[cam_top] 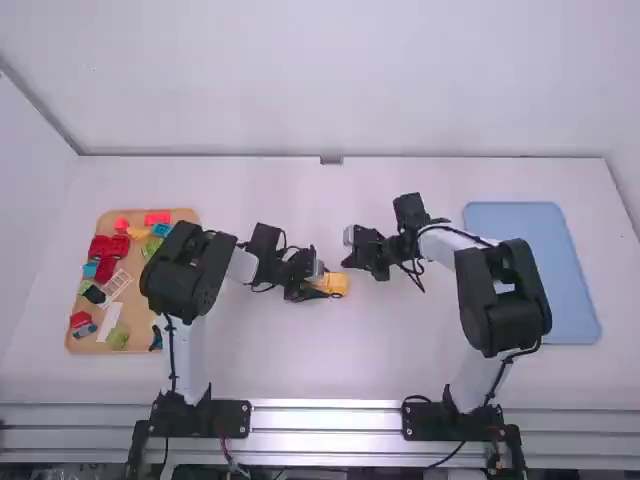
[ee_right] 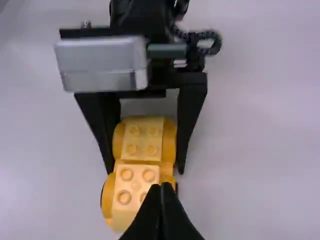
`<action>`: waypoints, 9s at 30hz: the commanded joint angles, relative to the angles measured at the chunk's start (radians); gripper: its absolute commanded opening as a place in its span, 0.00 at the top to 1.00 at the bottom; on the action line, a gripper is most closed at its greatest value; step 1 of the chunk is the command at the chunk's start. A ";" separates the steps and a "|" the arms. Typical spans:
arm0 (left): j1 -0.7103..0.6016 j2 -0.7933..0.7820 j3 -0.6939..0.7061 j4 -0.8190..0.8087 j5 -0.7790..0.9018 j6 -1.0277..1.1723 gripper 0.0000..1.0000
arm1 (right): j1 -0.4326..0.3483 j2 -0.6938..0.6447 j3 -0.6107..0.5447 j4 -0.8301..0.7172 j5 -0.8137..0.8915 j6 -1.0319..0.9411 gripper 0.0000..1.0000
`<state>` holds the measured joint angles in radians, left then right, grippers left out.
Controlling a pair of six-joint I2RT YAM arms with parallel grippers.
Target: Assemble lego blocks to make yellow taxi
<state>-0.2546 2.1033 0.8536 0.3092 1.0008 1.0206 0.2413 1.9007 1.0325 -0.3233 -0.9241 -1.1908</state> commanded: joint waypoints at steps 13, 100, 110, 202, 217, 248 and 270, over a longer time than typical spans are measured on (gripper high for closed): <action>-0.013 0.005 -0.010 -0.013 -0.027 -0.010 0.69 | 0.047 -0.011 -0.099 0.114 0.116 0.102 1.00; -0.013 0.005 -0.010 0.100 -0.129 -0.143 0.73 | 0.040 -0.191 0.056 0.106 0.534 0.536 1.00; -0.014 0.005 -0.010 0.085 -0.102 -0.134 0.57 | 0.040 -0.195 0.032 0.214 0.618 0.649 0.02; 0.572 0.019 1.199 -1.211 -1.142 -1.006 0.01 | 0.134 -0.194 0.032 0.477 0.589 0.641 0.02; 0.702 0.300 1.359 -1.325 -1.041 -1.307 0.01 | 0.134 -0.194 0.032 0.473 0.589 0.642 0.02; 0.760 0.300 1.130 -1.289 -1.096 -1.907 0.42 | 0.133 -0.194 0.032 0.446 0.589 0.641 0.02; 0.760 0.300 1.176 -1.306 -1.061 -1.770 0.98 | 0.132 -0.194 0.032 0.433 0.588 0.642 0.02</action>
<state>0.5049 2.3928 1.9606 -0.9653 -0.0784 -0.8219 0.3740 1.7378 1.0714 0.1028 -0.3336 -0.5522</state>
